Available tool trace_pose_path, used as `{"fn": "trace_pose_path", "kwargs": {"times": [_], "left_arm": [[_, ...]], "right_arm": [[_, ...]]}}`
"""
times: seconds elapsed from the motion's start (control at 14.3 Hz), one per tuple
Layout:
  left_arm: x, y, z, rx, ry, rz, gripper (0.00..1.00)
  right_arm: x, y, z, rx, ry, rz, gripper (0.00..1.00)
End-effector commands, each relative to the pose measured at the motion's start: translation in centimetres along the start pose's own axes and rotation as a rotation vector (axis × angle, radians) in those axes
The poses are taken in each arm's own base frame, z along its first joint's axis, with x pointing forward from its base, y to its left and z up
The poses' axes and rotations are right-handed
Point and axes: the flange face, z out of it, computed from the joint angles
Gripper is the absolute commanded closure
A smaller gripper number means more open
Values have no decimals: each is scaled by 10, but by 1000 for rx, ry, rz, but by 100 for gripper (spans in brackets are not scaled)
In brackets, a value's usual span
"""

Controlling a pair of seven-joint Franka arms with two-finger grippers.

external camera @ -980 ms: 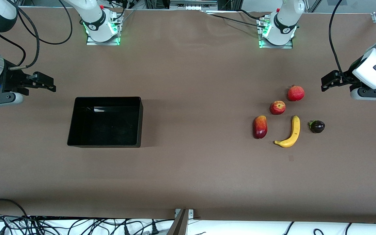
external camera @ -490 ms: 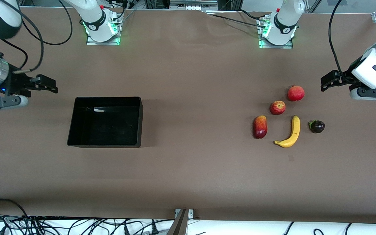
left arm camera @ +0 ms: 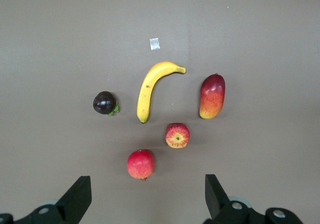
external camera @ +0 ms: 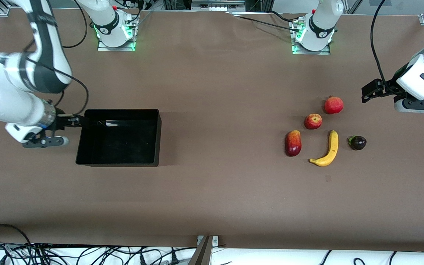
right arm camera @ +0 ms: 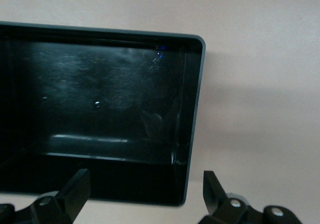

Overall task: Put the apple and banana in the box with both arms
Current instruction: 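Grip the black box's rim with the right gripper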

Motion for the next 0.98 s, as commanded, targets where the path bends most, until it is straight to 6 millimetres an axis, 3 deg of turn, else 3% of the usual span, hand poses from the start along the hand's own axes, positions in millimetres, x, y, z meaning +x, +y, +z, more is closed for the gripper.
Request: {"fn": "trace_pose_path", "kwargs": {"times": [0.0,0.21,0.35,0.56,0.63,0.84,0.91], "left_arm": [[-4,-1,-8,-10,-2,18,0],[-4,-1,-8,-10,-5,18,0],[-4,-2,-8,-10,-7,18,0],[-4,-2,-8,-10,-5,17,0],[-4,-2,-8,-10,-5,17,0],[-4,-2,-8,-10,-5,15,0],[-4,-2,-8,-10,-5,17,0]], "right_arm": [[-7,11,40,-18,39,-11,0],[-16,34,95,-36,83,-14,0],[-27,42,118,-38,100,-4,3],[-34,44,143,-39,85,7,19],[-37,44,148,-40,84,6,31],[-38,44,155,-41,69,7,87],[-38,45,155,-41,67,9,100]]}}
